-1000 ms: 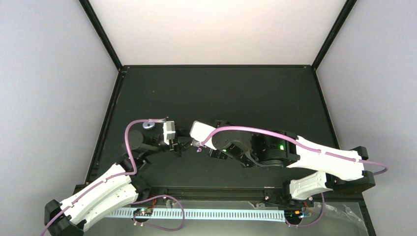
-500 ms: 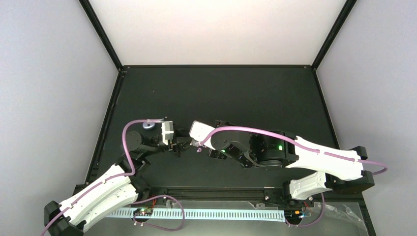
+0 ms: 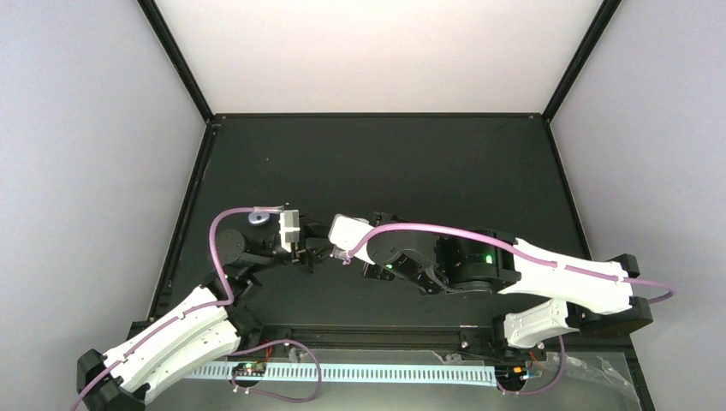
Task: Insert the wireless bluetooth earbuds into the charging case
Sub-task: Place the earbud in the charging case, then pick up the earbud from the center of the board.
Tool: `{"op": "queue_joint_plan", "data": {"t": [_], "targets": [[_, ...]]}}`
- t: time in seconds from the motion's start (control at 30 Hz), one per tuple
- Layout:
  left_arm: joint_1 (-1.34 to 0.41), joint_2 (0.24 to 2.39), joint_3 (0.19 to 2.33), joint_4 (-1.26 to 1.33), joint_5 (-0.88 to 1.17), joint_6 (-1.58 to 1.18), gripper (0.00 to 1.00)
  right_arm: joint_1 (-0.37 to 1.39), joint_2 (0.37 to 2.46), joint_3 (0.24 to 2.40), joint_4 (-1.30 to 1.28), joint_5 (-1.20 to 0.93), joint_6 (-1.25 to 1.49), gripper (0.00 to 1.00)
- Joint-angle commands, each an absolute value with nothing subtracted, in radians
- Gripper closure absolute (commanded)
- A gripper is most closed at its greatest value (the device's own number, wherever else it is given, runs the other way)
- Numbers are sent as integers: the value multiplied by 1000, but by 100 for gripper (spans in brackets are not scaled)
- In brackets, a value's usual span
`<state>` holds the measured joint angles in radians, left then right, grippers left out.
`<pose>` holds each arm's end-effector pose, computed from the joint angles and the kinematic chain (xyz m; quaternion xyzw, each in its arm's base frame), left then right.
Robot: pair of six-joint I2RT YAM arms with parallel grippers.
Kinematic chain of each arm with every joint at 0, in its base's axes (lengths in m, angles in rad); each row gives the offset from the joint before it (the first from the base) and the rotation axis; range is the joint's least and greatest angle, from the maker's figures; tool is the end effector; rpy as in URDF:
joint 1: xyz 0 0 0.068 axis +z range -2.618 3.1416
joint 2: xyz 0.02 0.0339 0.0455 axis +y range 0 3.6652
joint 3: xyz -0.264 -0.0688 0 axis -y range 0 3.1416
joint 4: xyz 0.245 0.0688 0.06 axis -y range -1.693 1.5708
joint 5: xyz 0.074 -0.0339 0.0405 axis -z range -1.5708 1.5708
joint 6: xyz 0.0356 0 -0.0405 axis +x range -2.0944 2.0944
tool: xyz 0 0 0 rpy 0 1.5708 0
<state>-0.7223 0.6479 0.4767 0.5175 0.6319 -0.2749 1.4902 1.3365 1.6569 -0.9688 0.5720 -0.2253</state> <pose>0.1045 -0.1201 0.3251 0.3691 0.4762 -0.5288 0.5978 0.0398 0.2528 0.4416 -0.5677 0.6570 0.0486 0.4937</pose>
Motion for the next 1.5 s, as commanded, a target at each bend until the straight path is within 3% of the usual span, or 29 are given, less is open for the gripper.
{"op": "queue_joint_plan", "data": {"t": [0.0,0.13,0.6,0.7,0.8,0.93,1.03,1.23,1.47], "targets": [[-726,637,514,600,625,-299,99,1501,1334,1650,-977,506,-204,99],[-726,638,514,607,630,-307,98,1502,1331,1664,-980,481,-188,98],[-728,622,473,600,627,-318,98,1481,1207,1762,-940,471,-109,62],[-727,604,456,617,628,-337,98,1408,1125,1702,-873,441,-55,53],[-726,583,444,641,642,-354,99,1209,1018,1536,-744,307,41,46],[-727,571,443,634,662,-366,98,937,932,1277,-619,82,206,44],[-727,559,441,620,669,-369,98,837,900,1070,-524,-10,330,45],[-727,526,427,584,684,-358,98,763,904,670,-337,-41,560,51],[-727,477,403,531,689,-340,98,744,979,495,-218,33,669,54]]}}
